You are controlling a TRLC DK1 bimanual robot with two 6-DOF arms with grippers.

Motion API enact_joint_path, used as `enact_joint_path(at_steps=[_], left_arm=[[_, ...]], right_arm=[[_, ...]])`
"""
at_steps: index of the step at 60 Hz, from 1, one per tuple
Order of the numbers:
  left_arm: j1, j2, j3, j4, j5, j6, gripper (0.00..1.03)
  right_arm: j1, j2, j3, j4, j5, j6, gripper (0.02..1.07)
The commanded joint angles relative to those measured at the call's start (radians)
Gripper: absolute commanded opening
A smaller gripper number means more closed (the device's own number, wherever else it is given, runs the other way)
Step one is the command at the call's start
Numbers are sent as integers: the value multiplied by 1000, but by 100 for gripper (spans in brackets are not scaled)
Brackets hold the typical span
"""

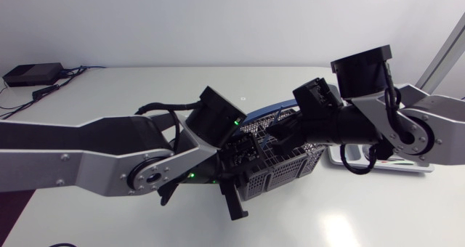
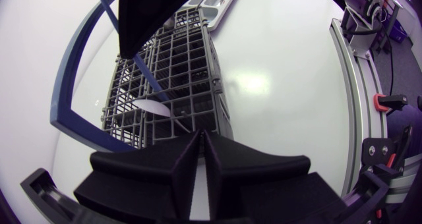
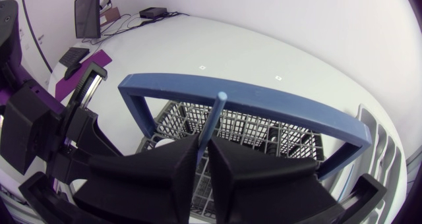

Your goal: Unload the cutlery basket into the drawer organizer.

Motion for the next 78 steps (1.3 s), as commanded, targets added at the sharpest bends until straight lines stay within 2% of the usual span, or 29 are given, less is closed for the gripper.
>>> enact_joint_path(at_steps=[1, 28, 52, 61, 68, 78], left_arm=[[10, 42, -2, -3, -6, -25, 15], [13, 62, 5, 5, -6, -23, 15], [9, 82, 25, 5, -6, -25, 15], [0, 93, 40, 5, -6, -26, 15], [-8, 107, 60, 3, -8, -34, 15], [-10, 122, 70, 3, -11, -33, 15]], right_arm=[[5, -18, -21, 9, 7, 28, 8], [-22, -173, -36, -34, 5, 28, 8], [-53, -293, 22, -149, 7, 14, 8], [-53, -285, -29, -124, 8, 0, 8], [-25, -295, -75, -88, 53, -10, 8], [-22, -364, -16, -154, 68, -20, 8]])
